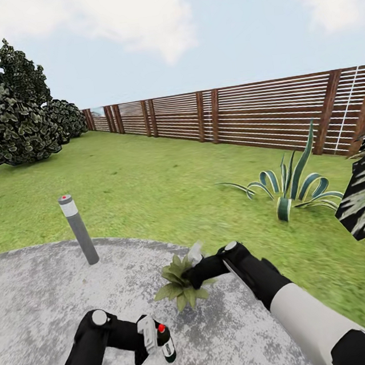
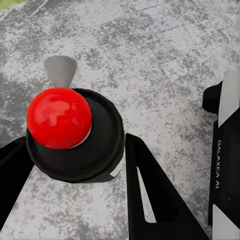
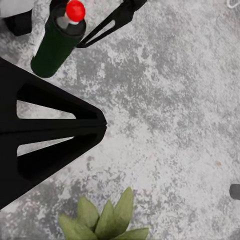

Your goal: Pick up the pesticide atomizer in the garden and spray insectifuge to fully cover both potted plants in the garden.

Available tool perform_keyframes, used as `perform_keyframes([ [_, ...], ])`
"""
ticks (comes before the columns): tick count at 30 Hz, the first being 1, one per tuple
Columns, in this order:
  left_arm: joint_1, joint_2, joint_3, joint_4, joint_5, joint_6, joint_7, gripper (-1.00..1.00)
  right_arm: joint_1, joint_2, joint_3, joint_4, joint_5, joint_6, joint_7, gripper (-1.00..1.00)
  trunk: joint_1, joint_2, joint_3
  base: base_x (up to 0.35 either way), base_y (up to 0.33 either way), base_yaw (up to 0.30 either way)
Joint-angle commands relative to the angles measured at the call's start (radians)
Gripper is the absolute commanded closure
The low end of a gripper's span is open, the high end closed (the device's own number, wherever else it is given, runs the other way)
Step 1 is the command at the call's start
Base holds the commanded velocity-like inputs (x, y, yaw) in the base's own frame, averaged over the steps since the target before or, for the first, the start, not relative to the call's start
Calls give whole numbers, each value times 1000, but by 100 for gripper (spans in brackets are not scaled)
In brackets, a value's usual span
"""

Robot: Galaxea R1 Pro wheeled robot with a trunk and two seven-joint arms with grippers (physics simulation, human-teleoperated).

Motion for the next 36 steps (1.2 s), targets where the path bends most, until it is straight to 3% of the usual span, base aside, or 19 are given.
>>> perform_keyframes([
  [1,-16,-3,3,-1,-5,16,-4,100,-1,0,19,-5,10,3,6,100,0,-1,-1,0,0,0],
  [7,-52,-4,-68,-1,-5,61,-5,100,-1,2,41,-51,3,5,20,100,0,-1,-1,0,0,0],
  [11,-78,-4,-72,-1,-5,77,-5,100,0,2,42,-54,2,4,114,100,0,-1,-1,0,0,0],
  [13,-94,-4,-73,-1,-5,80,-5,100,0,1,42,-54,2,4,129,100,0,-1,-1,0,0,0],
  [24,-137,-5,-74,-2,-5,121,-8,100,0,0,41,-53,2,3,135,100,0,-1,-1,0,0,0],
  [33,-140,-41,-89,-2,-4,122,-7,100,0,0,42,-53,2,3,134,100,0,-1,-1,0,0,0],
  [36,-163,-53,-91,-2,-4,123,-8,100,0,0,42,-53,2,2,134,100,0,-1,-1,0,0,0],
])
